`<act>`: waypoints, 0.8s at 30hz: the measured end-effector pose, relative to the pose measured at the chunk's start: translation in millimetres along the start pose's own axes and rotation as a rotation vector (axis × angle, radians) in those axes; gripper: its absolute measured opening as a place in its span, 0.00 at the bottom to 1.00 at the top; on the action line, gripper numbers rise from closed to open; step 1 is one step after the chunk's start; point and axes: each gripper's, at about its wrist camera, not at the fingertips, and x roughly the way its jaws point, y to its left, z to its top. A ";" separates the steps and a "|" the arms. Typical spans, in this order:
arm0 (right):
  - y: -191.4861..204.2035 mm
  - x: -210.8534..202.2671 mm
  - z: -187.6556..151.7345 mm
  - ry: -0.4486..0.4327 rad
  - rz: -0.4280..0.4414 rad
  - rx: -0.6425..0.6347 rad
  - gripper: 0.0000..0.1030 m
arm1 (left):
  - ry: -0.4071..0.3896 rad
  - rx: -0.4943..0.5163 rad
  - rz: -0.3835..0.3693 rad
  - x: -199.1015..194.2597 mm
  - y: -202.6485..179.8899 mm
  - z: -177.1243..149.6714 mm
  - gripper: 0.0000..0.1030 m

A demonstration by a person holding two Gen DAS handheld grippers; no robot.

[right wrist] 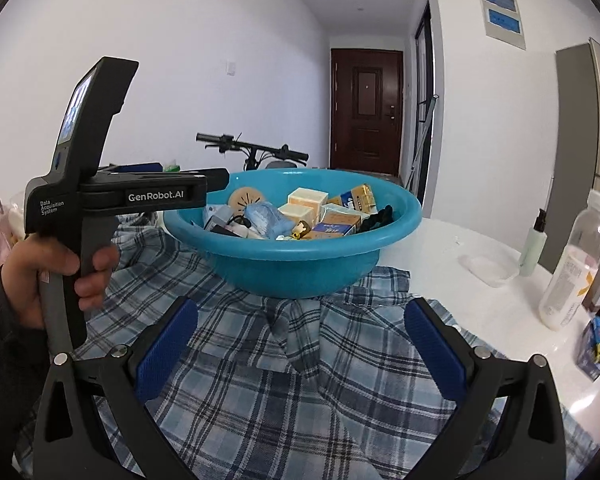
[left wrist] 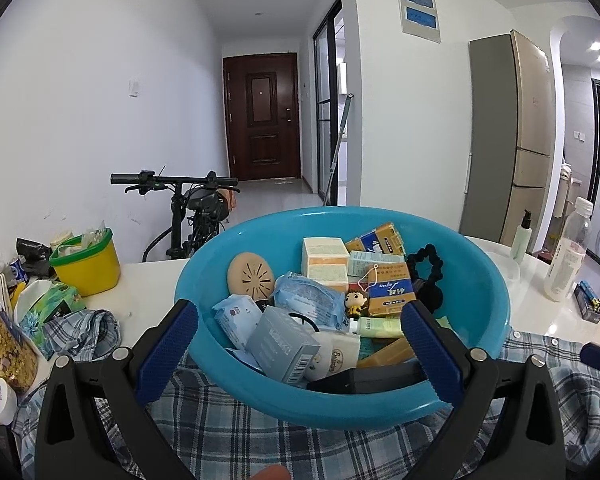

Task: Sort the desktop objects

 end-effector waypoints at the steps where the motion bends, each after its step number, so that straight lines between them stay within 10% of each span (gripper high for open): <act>1: -1.0 1.9 -3.1 0.005 0.002 0.005 1.00 | -0.001 0.000 -0.003 -0.6 -0.3 0.3 1.00; 24: 0.1 13.2 -14.9 0.066 -0.037 -0.008 1.00 | 0.018 0.000 -0.067 -79.2 17.3 -48.8 1.00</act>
